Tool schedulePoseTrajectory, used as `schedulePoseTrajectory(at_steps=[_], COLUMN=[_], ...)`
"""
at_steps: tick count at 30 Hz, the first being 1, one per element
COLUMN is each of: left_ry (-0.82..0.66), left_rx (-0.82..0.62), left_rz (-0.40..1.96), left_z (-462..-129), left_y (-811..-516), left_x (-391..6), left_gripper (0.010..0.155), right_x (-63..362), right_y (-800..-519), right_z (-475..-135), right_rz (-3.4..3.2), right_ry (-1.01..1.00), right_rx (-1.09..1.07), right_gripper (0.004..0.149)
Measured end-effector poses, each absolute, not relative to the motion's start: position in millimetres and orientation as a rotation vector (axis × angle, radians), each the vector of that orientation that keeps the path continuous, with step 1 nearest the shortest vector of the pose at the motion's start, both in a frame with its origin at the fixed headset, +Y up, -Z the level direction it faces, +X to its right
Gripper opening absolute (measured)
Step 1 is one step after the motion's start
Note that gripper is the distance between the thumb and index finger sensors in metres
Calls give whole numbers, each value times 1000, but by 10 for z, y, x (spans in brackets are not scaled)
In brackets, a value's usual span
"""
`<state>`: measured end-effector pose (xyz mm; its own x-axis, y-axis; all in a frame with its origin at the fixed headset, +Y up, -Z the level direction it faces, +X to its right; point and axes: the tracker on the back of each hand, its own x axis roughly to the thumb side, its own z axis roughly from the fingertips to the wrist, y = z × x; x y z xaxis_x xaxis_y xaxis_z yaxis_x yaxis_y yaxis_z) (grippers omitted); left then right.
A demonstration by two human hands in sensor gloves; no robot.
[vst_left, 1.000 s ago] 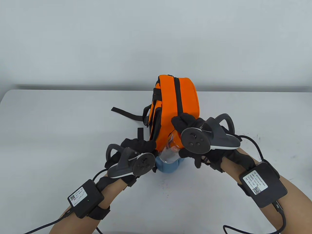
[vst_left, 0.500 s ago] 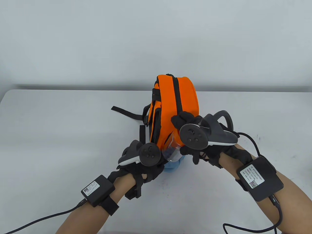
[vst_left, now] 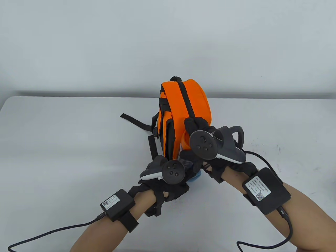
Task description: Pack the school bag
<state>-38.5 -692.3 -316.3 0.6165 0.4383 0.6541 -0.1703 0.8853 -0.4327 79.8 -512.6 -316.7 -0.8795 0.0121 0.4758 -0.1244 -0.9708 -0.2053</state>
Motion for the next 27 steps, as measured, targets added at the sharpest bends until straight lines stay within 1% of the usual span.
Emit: schedulePoseTrajectory(at_steps=[1,2,3,4,6,9,11,12,14,17,18,19,20,21,22,23,24,25,26,27], left_ry=[-848,-840,-826,-835,-827,-844,-837,-835,-842,-856,-859,-861,-879,-893,-912,-924,-940,-940,-927,-907], left_rx=[-265,-224,-226,-197,-165,-141,-149,-149,-158,-177,-181,-191,-237,-268,-275,-268,-267,-260,-239,-216], left_rz=[387,385,326,287,298,290,305,298,298,290,284,284,295,308,329,335,338,333,323,312], left_z=[-3141,-3128,-3103,-3082,-3054,-3027,-3018,-3013,-3017,-3020,-3020,-3024,-3030,-3027,-3020,-3019,-3016,-3014,-3021,-3038], left_y=[-6869,-6844,-6818,-6797,-6779,-6778,-6801,-6809,-6832,-6825,-6814,-6810,-6817,-6818,-6816,-6813,-6800,-6785,-6745,-6698], left_x=[-389,-379,-368,-360,-342,-344,-342,-350,-346,-322,-326,-336,-353,-372,-406,-431,-469,-499,-554,-621], left_gripper=[57,51,48,47,44,44,44,44,45,46,47,49,51,54,56,58,60,61,63,62], right_x=[754,719,680,633,603,611,661,690,708,653,642,647,687,705,722,719,726,731,717,698], right_y=[-5197,-5230,-5233,-5240,-5303,-5556,-5769,-5874,-5940,-5957,-5929,-5893,-5814,-5781,-5733,-5713,-5703,-5707,-5722,-5733], right_z=[-3161,-3157,-3141,-3141,-3169,-3257,-3374,-3401,-3411,-3400,-3399,-3413,-3452,-3468,-3487,-3518,-3567,-3603,-3627,-3652], right_rz=[2959,2960,3002,3033,3039,3047,3017,3025,2980,3008,3038,3049,2987,2928,2867,2875,2929,2929,2893,2890], right_ry=[-347,-351,-326,-274,-227,-217,-121,-91,-168,-164,-198,-213,-153,-124,-169,-233,-308,-362,-378,-359], right_rx=[900,952,944,963,1018,1014,979,915,948,935,917,886,768,640,449,360,312,280,235,255], right_gripper=[98,98,98,98,100,102,104,104,100,98,96,90,87,89,85,80,75,67,60,54])
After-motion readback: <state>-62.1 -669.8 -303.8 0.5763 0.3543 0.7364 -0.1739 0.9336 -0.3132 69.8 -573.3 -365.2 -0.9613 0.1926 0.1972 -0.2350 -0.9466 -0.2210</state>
